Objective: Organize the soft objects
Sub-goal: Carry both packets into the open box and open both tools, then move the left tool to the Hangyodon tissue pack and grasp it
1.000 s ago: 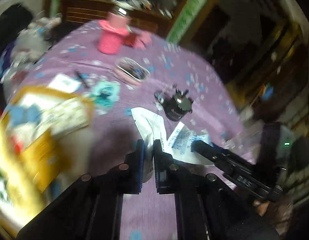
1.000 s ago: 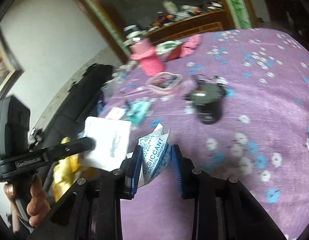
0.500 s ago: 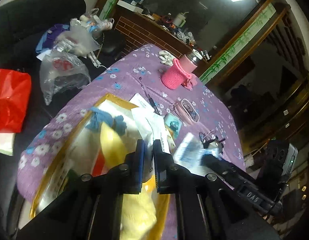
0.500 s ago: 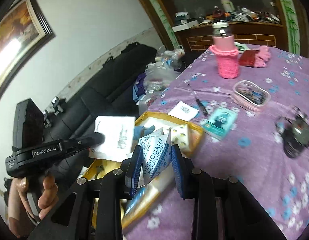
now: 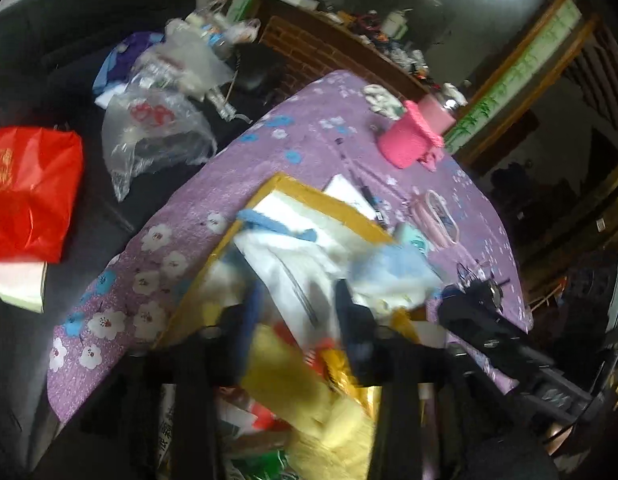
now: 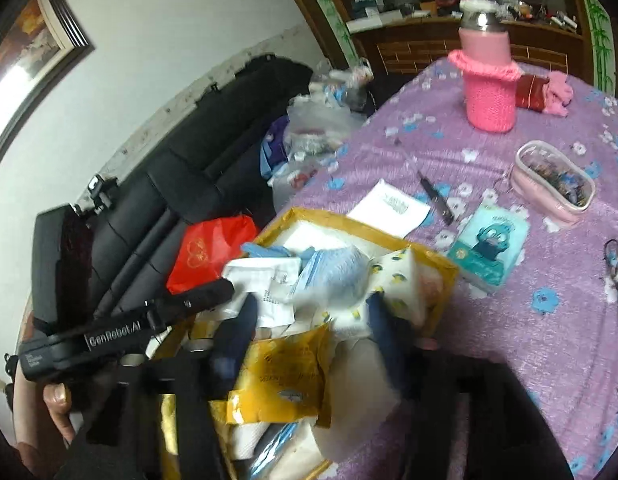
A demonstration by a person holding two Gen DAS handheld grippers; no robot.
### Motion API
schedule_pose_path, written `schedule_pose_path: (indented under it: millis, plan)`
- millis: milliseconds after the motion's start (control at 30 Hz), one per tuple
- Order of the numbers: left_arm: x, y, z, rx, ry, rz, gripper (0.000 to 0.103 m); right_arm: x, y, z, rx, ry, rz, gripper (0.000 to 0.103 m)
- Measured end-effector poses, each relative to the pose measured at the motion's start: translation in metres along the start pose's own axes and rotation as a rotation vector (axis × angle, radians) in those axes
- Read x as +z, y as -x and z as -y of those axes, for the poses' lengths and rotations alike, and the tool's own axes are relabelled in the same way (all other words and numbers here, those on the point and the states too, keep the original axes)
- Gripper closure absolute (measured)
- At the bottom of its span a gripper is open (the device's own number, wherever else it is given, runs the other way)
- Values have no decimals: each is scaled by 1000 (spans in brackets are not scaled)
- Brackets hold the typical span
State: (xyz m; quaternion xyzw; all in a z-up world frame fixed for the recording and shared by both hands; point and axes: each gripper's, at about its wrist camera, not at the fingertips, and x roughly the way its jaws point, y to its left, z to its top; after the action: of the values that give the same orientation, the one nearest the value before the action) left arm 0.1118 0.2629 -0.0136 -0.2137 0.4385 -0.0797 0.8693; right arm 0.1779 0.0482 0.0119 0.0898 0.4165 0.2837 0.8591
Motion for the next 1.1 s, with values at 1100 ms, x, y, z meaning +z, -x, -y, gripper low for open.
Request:
schedule_pose_path:
  millis: [1100]
  plan:
    - [40,-220,184,189,-496,-488,30,-32,95,181,-100,-294,296,20]
